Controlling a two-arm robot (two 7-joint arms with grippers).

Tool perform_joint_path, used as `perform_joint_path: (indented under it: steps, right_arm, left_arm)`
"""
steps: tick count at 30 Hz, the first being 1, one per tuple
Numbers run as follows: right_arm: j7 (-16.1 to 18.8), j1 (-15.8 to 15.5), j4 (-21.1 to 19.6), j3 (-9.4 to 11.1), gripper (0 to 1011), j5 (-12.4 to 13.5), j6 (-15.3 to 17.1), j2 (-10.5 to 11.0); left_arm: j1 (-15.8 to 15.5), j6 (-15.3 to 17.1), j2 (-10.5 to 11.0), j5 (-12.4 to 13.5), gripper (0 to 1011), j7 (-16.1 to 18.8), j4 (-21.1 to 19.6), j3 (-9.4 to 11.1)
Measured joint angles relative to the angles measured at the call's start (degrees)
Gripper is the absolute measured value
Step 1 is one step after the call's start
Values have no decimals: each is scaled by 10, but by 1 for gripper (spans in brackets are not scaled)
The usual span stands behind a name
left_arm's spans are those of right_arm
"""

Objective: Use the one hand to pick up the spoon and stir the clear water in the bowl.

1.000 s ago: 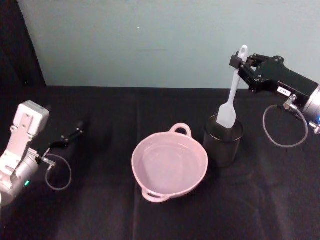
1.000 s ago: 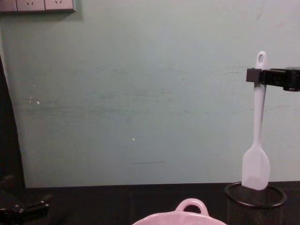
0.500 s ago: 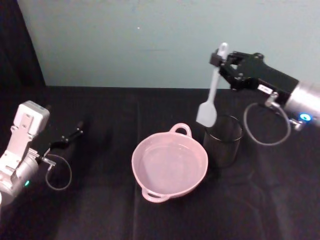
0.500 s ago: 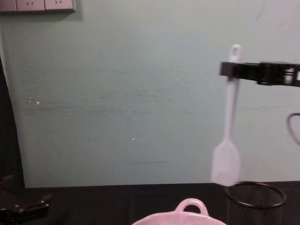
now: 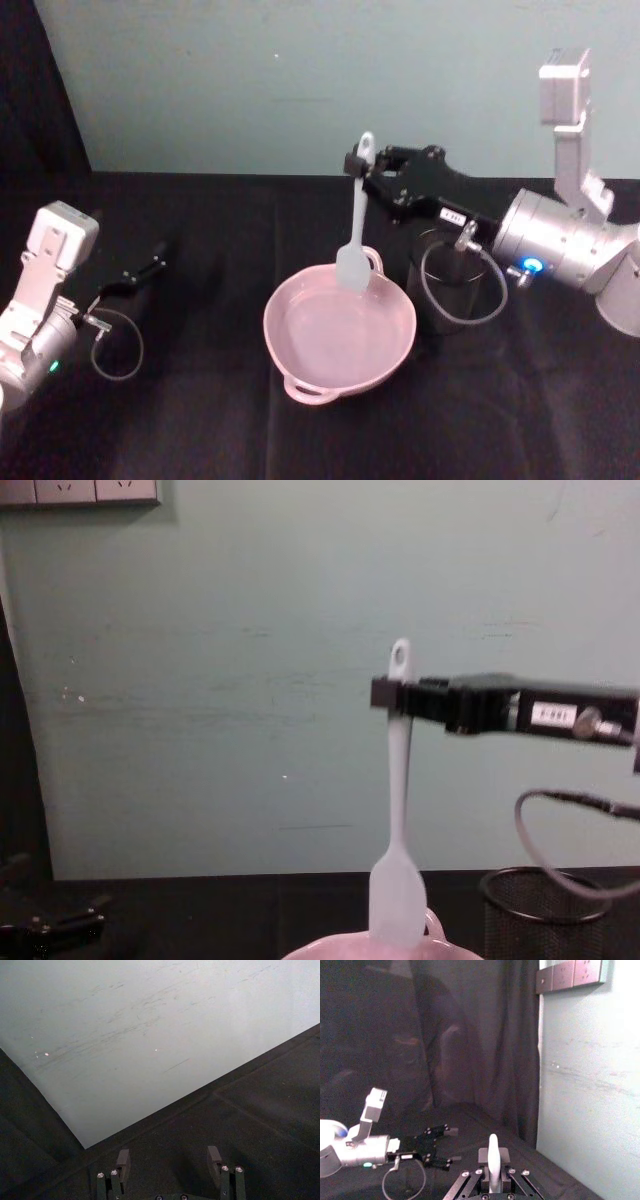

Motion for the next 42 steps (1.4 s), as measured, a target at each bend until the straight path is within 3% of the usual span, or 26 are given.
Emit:
perform_joint_path:
  steps: [14,28,32,35,42]
  right_arm:
    - [19,-34,15,-14,123,-29,-48,-14]
    - [23,-47,15,-14,123,-35,-52,-26]
    - [31,-38,34,-18,123,-33,-51,-40]
    - [40,-24,72,-20,123,-23,-55,-62]
    - [42,-5,134,-16,123,-19,-69,-88]
  left_arm:
    - [0,0,0,0,1005,0,0,0]
    - [0,0,0,0,1005,0,0,0]
    - [0,0,0,0,1005,0,0,0]
    - [0,0,0,0,1005,0,0,0]
    - [0,0,0,0,1005,0,0,0]
